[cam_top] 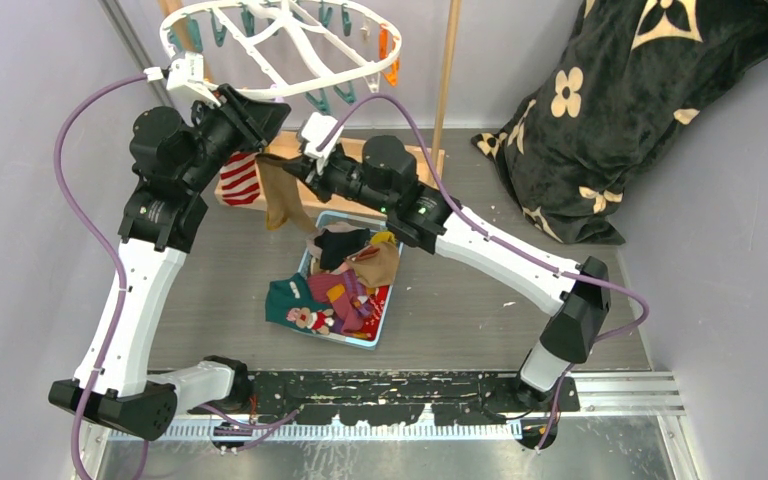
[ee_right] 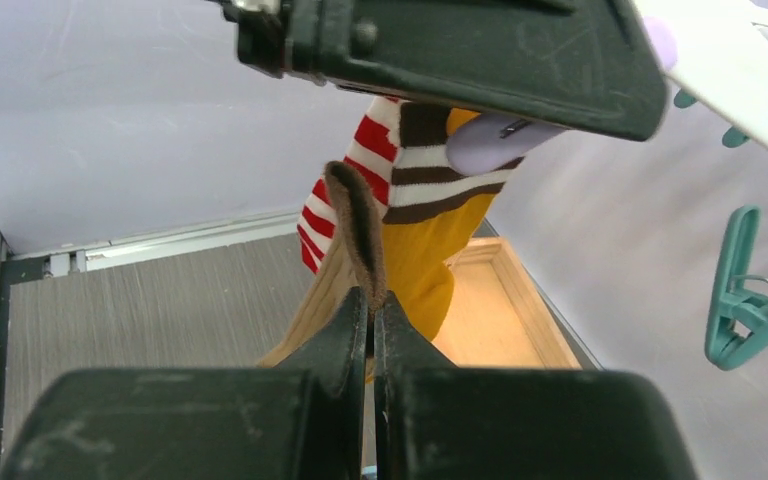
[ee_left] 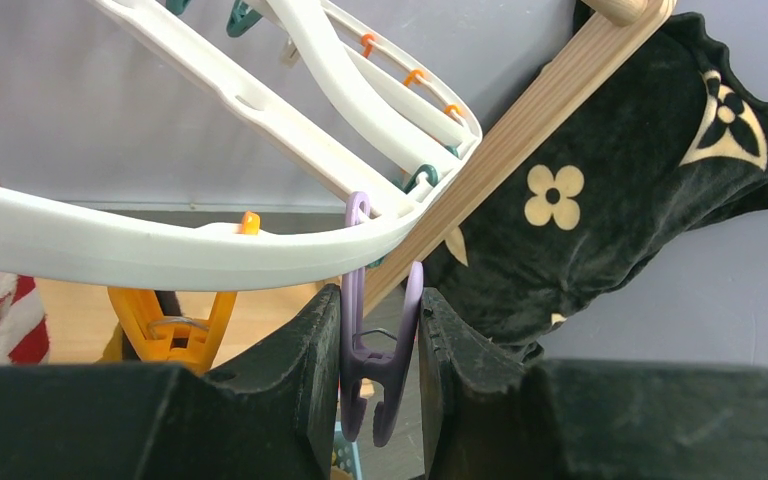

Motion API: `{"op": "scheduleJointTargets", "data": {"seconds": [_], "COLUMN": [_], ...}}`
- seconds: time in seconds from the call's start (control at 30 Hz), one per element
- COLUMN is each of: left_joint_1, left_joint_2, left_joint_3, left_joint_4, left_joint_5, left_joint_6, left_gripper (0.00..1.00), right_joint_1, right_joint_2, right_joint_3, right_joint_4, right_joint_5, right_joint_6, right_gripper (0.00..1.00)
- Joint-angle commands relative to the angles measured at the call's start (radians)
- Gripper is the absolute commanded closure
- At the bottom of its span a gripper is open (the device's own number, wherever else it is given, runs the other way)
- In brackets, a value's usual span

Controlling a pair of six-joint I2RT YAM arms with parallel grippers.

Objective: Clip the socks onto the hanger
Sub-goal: Clamp the sock onto the hanger.

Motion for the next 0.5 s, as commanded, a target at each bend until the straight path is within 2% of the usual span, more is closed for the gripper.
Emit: {"op": "scheduleJointTargets", "data": {"seconds": [0.0, 0.2, 0.47], "left_joint_1": [-0.001, 0.0, 0.0], "left_joint_2": [-0.008, -0.008, -0.005], "left_joint_3": [0.035, 0.038, 0.042], "left_joint_4": [0.053, 0.049, 0.052], "left_joint_5": [0.022, 0.028, 0.029], "left_joint_6": [-0.005, -0.008, -0.008], "left_gripper": [1.0, 1.0, 1.0], "right_joint_1": [-0.059, -0.097, -0.106], "right_joint_2": [-0.079, -0.063, -0.051], "right_joint_3": [-0.022, -0.008, -0.007], "right_joint_4": [0.2, 0.243, 0.251], "right_joint_5": [-0.096, -0.171, -0.177], "right_joint_6": [0.094, 0.163, 0.182], "right_gripper": [0.99, 0.99, 0.99]}}
